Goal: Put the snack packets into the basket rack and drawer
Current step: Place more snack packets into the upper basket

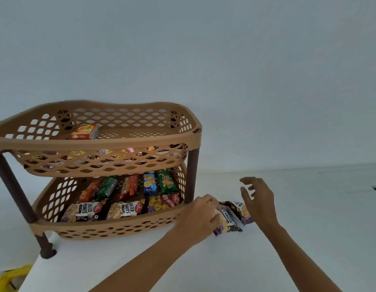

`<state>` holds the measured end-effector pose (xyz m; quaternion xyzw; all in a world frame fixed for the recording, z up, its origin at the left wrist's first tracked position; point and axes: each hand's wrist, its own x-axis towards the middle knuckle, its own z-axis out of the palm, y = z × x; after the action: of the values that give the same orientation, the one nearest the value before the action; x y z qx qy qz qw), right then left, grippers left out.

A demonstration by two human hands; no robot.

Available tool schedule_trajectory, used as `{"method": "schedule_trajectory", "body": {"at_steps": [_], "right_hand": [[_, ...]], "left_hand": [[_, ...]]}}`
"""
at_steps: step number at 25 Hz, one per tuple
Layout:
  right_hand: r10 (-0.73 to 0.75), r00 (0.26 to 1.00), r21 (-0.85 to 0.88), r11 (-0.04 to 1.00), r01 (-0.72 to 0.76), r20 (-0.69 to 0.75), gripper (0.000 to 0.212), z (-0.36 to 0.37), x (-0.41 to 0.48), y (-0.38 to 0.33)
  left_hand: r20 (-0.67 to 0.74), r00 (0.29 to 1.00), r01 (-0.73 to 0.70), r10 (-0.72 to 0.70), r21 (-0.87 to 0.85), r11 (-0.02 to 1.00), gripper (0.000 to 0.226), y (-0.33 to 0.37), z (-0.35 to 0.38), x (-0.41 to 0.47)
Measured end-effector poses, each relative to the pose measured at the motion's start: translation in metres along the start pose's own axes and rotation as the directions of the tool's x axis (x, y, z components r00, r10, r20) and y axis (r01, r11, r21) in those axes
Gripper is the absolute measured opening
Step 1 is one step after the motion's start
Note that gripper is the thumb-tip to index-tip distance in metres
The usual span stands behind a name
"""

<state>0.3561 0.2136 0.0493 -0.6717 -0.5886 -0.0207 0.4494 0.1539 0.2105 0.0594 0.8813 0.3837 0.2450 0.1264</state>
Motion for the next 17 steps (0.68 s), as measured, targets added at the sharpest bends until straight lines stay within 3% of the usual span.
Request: {"method": "schedule_trajectory", "body": {"at_steps": [4, 8, 12, 17], "right_hand": [[0.243, 0.918, -0.218, 0.959, -0.179, 0.313, 0.044, 0.024, 0.0, 0.046], [0.33, 0.813, -0.36, 0.919, -0.16, 0.48, 0.054, 0.045, -0.004, 0.064], [0.269, 0.869, -0.261, 0.95, -0.169, 0.415, 0.043, 0.047, -0.01, 0.067], [0.131, 0.969, -0.164, 0.982, -0.097, 0.21, 0.042, 0.025, -0.006, 0.041]], "left_hand": [[0.11, 0.994, 0.003, -0.024, 0.188, 0.982, 0.04, -0.008, 0.044, 0.026], [0.244, 0.966, 0.023, -0.091, 0.268, 0.963, 0.043, -0.019, 0.073, 0.034], [0.193, 0.98, 0.009, -0.052, 0.216, 0.976, 0.042, -0.022, 0.078, 0.026], [-0.059, 0.994, -0.084, 0.092, 0.122, 0.989, 0.037, -0.001, 0.036, 0.017]]}}
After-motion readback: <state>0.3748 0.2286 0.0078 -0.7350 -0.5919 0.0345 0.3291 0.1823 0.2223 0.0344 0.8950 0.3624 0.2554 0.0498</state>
